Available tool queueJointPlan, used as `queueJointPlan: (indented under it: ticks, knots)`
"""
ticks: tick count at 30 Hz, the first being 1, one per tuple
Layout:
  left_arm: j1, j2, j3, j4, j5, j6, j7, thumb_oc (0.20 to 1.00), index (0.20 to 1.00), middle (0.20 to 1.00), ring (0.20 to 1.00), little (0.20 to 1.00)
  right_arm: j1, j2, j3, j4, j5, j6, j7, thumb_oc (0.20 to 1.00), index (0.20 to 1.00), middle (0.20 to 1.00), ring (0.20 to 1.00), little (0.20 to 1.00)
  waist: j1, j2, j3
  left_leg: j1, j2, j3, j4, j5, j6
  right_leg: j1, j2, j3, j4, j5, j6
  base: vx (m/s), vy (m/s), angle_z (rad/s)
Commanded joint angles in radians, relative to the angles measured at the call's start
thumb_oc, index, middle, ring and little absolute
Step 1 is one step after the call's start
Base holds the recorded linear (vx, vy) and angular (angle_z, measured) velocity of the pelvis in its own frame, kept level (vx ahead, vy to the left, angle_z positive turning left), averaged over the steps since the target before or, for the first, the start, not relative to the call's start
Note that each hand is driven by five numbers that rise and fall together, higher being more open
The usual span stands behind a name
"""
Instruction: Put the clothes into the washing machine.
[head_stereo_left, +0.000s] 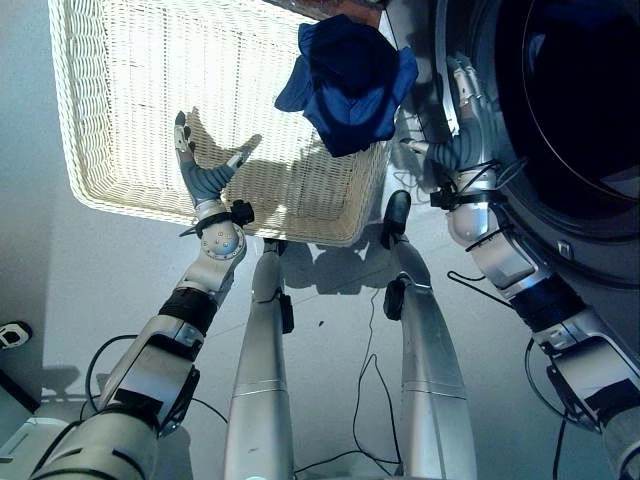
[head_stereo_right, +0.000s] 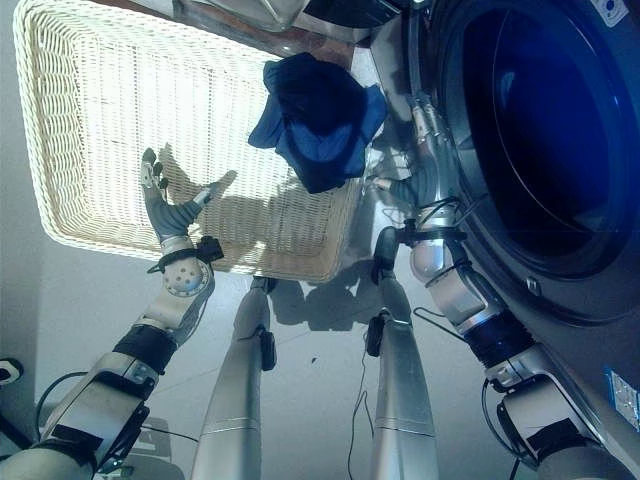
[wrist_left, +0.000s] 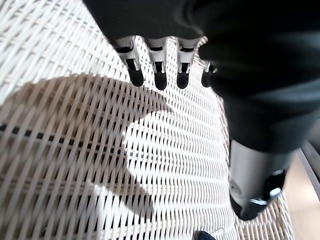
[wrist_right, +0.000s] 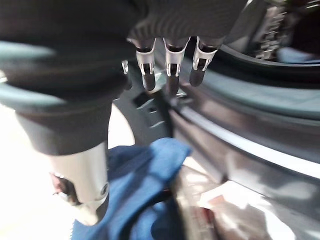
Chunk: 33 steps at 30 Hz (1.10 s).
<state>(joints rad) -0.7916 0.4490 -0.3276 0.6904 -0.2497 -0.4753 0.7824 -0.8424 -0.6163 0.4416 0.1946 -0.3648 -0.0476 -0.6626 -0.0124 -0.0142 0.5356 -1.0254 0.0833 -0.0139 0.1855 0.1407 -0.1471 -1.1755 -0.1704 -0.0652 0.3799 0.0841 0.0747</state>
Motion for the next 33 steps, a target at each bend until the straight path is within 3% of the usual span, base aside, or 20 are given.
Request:
queueJointPlan:
  ticks: [1, 7, 19, 25, 33]
  knots:
    - [-0.016, -0.018, 0.049, -0.008, 0.029, -0.026, 0.004, 1.0, 1.0, 1.0, 1.0, 1.0, -0.034, -0.023, 0.051, -0.096, -0.049, -0.071, -0.022, 1.0, 1.0, 1.0, 1.0, 1.0, -0.004, 0.038, -0.016, -0.018, -0.092, 0.031, 0.084, -0.037, 0.063, 0.061, 0.079, -0.092, -0.039, 0.038, 0.069, 0.0, 0.0, 0.0]
    - [-0.04, -0.026, 0.036, -0.004, 0.024, -0.008, -0.001, 1.0, 1.0, 1.0, 1.0, 1.0, -0.106, -0.013, 0.107, -0.083, -0.091, -0.086, -0.007, 1.0, 1.0, 1.0, 1.0, 1.0, 0.01, 0.041, -0.016, -0.025, -0.097, 0.021, 0.089, -0.033, 0.063, 0.055, 0.074, -0.097, -0.034, 0.04, 0.069, 0.0, 0.0, 0.0]
    - [-0.098, -0.03, 0.004, 0.044, -0.002, -0.017, -0.045, 1.0, 1.0, 1.0, 1.0, 1.0, -0.308, 0.036, 0.29, 0.065, -0.147, 0.016, 0.007, 1.0, 1.0, 1.0, 1.0, 1.0, 0.051, 0.052, -0.016, -0.032, -0.11, 0.001, 0.086, -0.02, 0.062, 0.054, 0.062, -0.117, -0.041, 0.049, 0.066, 0.0, -0.001, 0.01]
    - [-0.113, -0.029, -0.012, 0.05, -0.008, -0.017, -0.05, 1.0, 1.0, 1.0, 1.0, 1.0, -0.359, 0.027, 0.361, 0.131, -0.181, 0.047, 0.061, 1.0, 1.0, 1.0, 1.0, 1.0, 0.062, 0.054, -0.016, -0.032, -0.116, -0.006, 0.082, -0.015, 0.063, 0.053, 0.057, -0.123, -0.042, 0.055, 0.067, 0.0, -0.005, 0.01]
    - [-0.149, -0.018, -0.05, 0.065, -0.028, -0.011, -0.049, 1.0, 1.0, 1.0, 1.0, 1.0, -0.414, 0.013, 0.48, 0.278, -0.151, 0.185, 0.136, 1.0, 1.0, 1.0, 1.0, 1.0, 0.073, 0.053, -0.016, -0.037, -0.121, -0.017, 0.083, -0.009, 0.065, 0.049, 0.049, -0.134, -0.041, 0.067, 0.067, 0.0, -0.017, 0.04]
